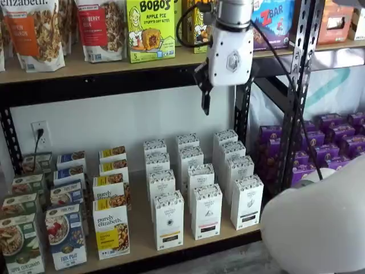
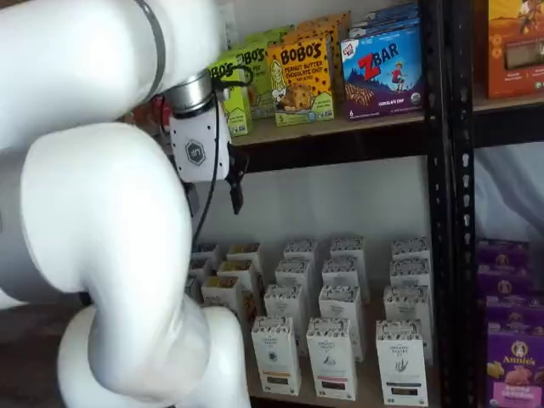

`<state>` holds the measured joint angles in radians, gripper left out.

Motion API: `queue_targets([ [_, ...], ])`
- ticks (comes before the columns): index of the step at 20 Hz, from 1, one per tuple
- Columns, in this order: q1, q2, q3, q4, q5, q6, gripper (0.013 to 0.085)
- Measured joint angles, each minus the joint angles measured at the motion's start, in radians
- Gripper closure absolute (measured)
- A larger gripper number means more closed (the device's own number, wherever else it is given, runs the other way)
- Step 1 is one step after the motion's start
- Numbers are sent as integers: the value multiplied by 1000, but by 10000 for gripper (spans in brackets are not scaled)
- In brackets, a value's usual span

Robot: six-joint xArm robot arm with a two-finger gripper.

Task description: Pick up the white box with a yellow strip in the middle, on the bottom shelf, the fourth box from the left

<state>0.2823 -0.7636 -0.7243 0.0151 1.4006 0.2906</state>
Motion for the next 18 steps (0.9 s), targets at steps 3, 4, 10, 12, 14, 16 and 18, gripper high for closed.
queue_targets([
  [3,13,31,21,0,-40,13,130],
  [4,20,44,26,-5,-49,20,130],
  [10,30,102,65,6,-129,28,130],
  [12,40,130,76,-16,-156,45,130],
  [14,44,149,93,-29,-193,53,130],
  [16,43,168,112,-27,-236,52,130],
  [18,40,186,131,-13,-282,43,130],
])
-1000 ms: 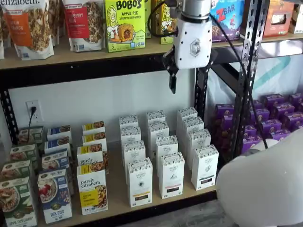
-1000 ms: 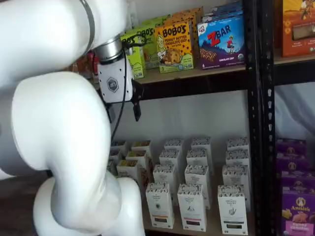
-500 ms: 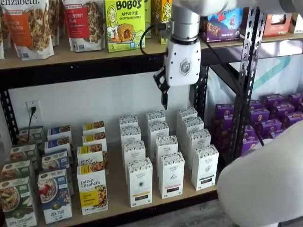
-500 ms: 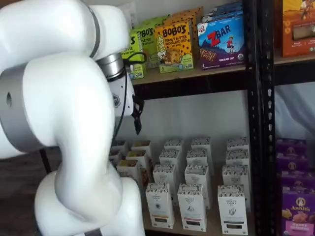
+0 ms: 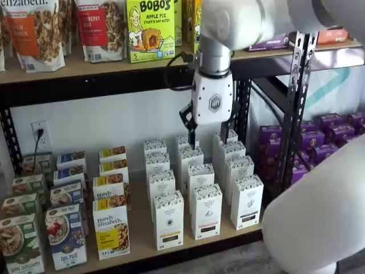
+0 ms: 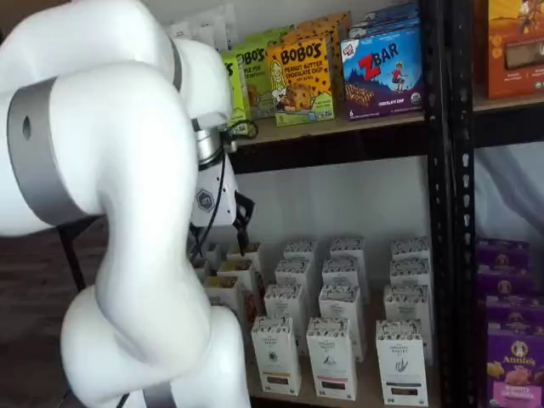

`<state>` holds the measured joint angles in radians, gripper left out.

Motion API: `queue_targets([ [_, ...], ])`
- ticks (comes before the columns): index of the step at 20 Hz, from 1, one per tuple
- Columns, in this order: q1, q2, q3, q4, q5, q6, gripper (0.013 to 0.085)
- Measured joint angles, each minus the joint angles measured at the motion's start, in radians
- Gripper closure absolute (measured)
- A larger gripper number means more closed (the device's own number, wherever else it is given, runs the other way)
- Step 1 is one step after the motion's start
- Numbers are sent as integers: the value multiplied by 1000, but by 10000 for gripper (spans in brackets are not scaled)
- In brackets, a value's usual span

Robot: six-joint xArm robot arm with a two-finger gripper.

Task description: Pick up the white box with a yellow strip in the middle, on the bottom shelf, the fourth box from the left

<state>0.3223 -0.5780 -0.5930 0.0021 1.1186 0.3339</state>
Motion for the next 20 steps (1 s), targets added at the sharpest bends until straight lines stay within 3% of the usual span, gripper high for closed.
queue_targets([
  [8,-5,97,41,-16,-161,4,130],
  [12,-20,159,41,-68,-242,23,130],
  [16,-19,223,21,-152,-264,81,130],
  [20,-31,283,23,-162,-339,83,130],
])
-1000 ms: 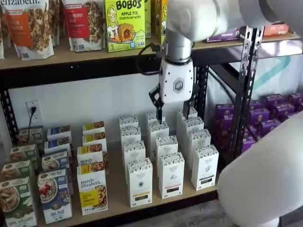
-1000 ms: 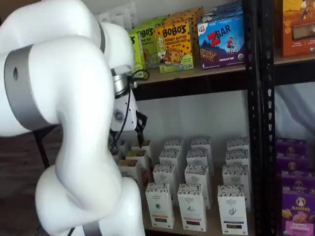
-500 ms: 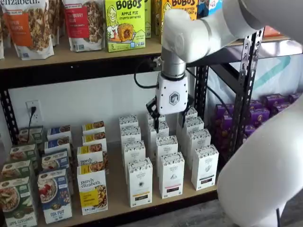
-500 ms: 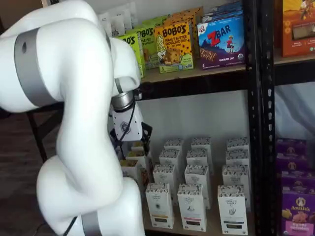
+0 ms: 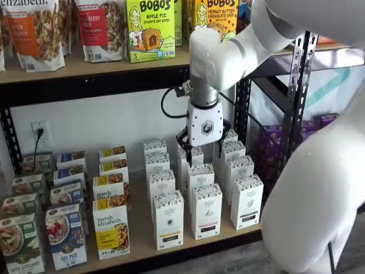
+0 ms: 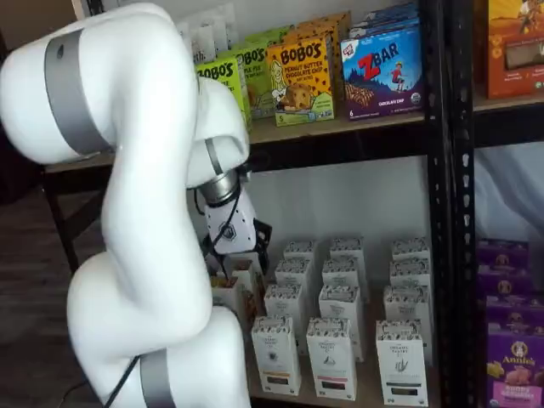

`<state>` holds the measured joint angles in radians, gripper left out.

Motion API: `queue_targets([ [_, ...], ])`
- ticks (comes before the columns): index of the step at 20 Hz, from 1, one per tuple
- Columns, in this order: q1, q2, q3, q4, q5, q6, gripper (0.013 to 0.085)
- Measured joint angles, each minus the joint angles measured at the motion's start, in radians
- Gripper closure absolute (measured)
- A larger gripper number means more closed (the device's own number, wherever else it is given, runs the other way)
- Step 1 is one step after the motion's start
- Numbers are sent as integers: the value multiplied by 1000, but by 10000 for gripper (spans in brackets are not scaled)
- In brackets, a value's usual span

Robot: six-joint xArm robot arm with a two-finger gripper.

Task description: Pick up the white box with a yellow strip in the middle, on the bottom shelf, the fourth box from the left

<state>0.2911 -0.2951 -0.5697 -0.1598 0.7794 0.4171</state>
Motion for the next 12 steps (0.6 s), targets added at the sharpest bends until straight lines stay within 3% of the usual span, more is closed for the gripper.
queue_targets([
  [12,-20,189,-7,68,-222,-61,130],
])
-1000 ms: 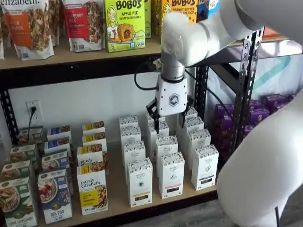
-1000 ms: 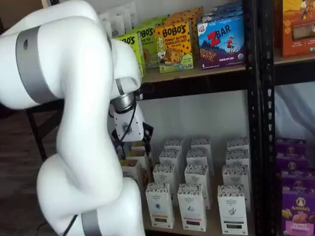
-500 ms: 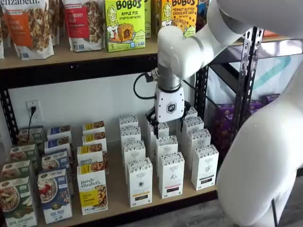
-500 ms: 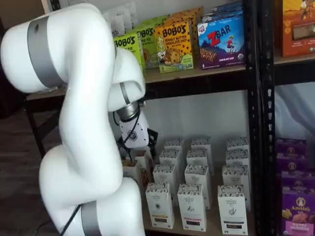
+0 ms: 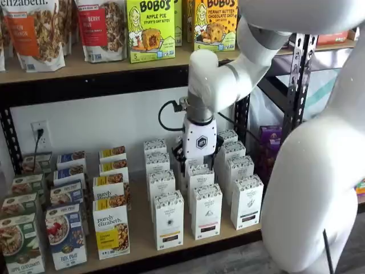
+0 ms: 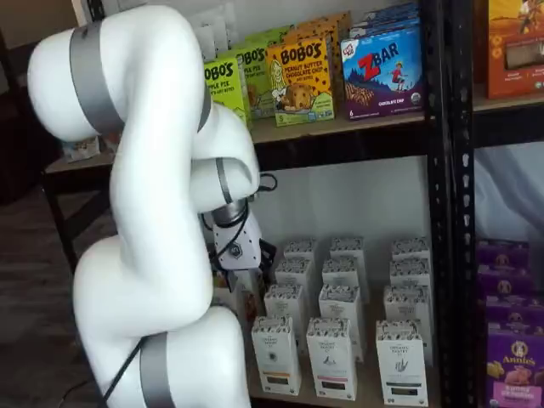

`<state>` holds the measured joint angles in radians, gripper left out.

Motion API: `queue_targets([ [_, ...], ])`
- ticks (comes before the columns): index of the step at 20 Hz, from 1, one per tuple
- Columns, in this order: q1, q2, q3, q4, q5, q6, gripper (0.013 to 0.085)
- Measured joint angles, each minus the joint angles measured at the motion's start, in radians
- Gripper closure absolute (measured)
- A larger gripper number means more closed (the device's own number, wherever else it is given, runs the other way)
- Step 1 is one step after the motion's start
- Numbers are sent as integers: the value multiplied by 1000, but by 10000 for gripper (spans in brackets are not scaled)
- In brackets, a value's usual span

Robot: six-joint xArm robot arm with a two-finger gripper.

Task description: Pick up the white box with a yellow strip in the middle, on the bottom shelf, the fourth box from the left

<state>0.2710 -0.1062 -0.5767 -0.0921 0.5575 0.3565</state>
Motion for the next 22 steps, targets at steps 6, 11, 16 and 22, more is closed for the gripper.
queue_targets([
  [6,3,99,-26,38,-88,-29,130],
  [11,12,185,-55,63,-160,-42,130],
  [16,19,268,-98,19,-190,5,130],
  [22,23,336,-144,10,-207,18,130],
])
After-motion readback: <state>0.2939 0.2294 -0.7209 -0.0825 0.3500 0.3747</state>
